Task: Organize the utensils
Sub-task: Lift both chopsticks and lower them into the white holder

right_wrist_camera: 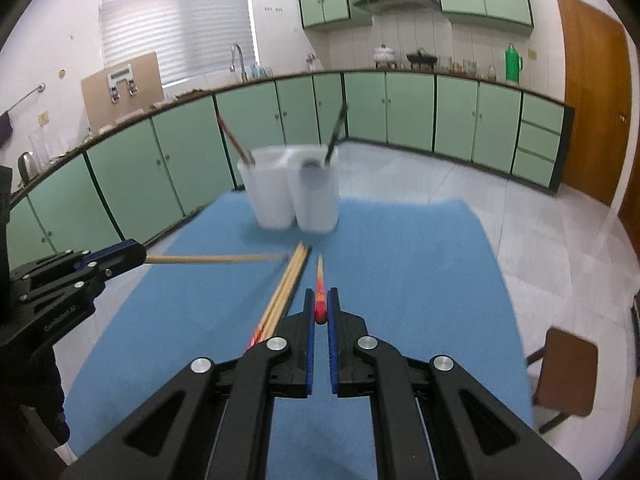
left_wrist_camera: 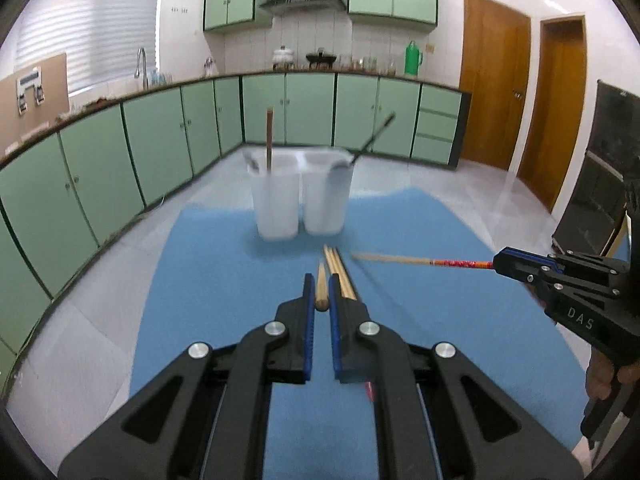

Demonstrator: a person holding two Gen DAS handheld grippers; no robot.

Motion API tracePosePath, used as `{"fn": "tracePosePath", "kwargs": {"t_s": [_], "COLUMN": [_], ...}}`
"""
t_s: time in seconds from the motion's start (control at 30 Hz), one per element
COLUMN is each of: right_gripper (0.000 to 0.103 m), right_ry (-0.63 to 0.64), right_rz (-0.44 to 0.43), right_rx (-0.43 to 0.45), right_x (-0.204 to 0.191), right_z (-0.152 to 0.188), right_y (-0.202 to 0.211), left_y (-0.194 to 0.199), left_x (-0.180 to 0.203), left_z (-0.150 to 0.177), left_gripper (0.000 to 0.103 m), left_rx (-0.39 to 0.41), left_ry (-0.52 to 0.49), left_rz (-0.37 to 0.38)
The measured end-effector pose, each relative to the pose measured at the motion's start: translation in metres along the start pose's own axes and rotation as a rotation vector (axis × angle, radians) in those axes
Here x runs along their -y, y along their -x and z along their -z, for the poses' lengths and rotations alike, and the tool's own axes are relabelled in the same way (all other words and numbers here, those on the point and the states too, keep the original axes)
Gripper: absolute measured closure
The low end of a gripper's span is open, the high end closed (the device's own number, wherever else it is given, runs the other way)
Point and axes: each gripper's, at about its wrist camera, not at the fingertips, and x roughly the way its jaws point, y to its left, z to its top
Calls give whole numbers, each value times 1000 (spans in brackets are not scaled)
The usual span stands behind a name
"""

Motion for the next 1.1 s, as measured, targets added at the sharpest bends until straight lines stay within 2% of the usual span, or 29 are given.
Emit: {"fn": "tracePosePath", "kwargs": {"t_s": [0.17, 0.33, 0.57, 0.73, 0.97, 1.1], "right_gripper": [97, 97, 97, 97, 97, 97], "right_ry": [23, 47, 98, 109, 140, 135], "right_rz": [-22, -54, -81, -116, -126, -119], "right_rx": [57, 65, 65, 101, 221, 264], "right_x": [1, -1, -4, -4, -8, -7], "right_z": [-38, -65, -98, -124, -184, -219], "right_y": [15, 19, 18, 26, 45, 38], "left_y": [11, 16, 23, 31, 49, 47], "left_x": [-2, -1, 1, -1, 0, 0], "left_z": [-28, -49, -64, -79, -127, -161], "left_gripper": [97, 97, 97, 97, 97, 97], "left_rx": [62, 99, 133, 173, 305, 380], "left_ry": [-13, -19, -27, -37, -56, -54], "left_rz": [12, 36, 70, 84, 76, 54]}}
